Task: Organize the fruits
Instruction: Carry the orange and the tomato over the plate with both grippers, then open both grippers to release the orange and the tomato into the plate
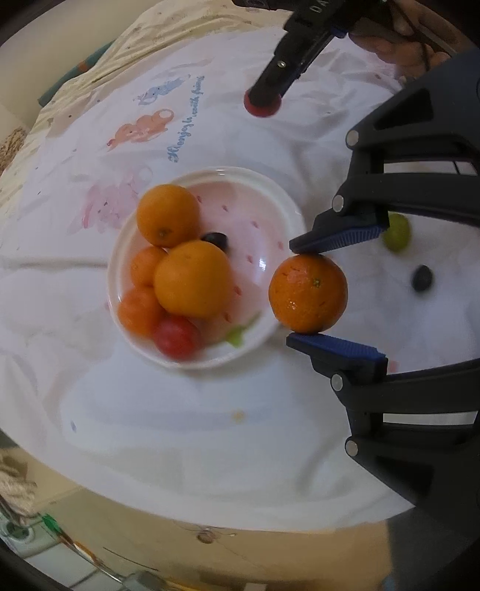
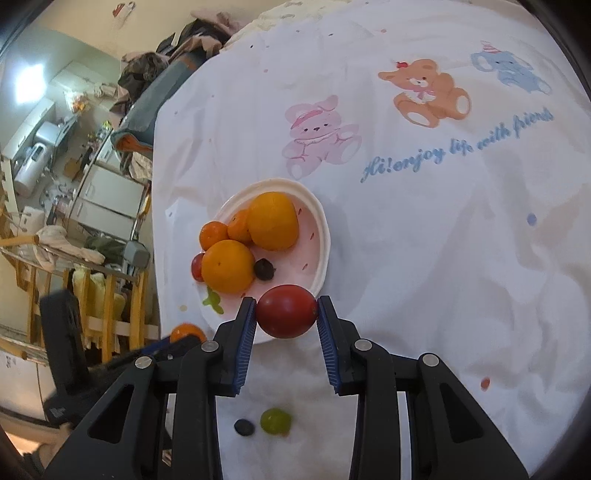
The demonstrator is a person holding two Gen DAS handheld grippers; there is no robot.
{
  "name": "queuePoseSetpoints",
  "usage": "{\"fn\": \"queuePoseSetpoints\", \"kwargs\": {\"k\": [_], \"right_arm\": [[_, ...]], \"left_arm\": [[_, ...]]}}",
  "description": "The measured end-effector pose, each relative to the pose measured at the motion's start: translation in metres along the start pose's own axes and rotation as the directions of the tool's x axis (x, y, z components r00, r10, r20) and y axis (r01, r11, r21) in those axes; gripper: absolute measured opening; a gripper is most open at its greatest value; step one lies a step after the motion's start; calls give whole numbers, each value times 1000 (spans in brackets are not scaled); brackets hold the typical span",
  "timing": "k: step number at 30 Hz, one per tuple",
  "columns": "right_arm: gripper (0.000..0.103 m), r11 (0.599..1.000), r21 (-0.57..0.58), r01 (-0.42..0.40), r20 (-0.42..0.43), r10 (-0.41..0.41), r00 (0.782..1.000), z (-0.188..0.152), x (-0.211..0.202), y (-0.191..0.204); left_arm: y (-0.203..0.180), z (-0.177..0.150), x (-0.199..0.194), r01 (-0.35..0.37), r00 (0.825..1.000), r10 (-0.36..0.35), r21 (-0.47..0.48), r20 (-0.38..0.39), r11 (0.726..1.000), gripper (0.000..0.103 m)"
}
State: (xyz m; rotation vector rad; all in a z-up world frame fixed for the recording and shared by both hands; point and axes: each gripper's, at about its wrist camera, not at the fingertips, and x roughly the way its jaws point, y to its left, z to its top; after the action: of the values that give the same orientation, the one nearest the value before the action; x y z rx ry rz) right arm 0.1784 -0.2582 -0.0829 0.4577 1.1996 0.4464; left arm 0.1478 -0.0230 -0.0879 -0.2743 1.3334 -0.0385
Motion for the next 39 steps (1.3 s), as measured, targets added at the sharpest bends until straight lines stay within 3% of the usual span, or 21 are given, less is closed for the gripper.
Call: {"fn": "queuePoseSetpoints", "kwargs": {"k": [9,15,32,35,37,39], "right_arm": [[35,1000,-31,3,-70,-5,998,21,39,-3],[35,998,-55,10,-129,-17,991,18,68,-1],[37,1000,-8,-8,-120,7,993,20,69,-9],[51,999,17,-31,-112,32,993,21,67,-11],[77,999,33,-36,-80,38,996,22,61,-12],[80,999,26,-24,-44,25,999,24,55,-12]], "left_arm": [[-23,22,38,22,998,-17,67,-68,998,40],[-24,22,45,14,998,-10,69,-61,998,40],[-18,24,46,35,997,-32,42,-73,998,41],[-19,23,46,29,997,-24,57,-72,998,41],[-22,23,45,21,997,-16,70,-71,997,51],[-23,22,42,26,998,-22,77,-59,997,84]]}}
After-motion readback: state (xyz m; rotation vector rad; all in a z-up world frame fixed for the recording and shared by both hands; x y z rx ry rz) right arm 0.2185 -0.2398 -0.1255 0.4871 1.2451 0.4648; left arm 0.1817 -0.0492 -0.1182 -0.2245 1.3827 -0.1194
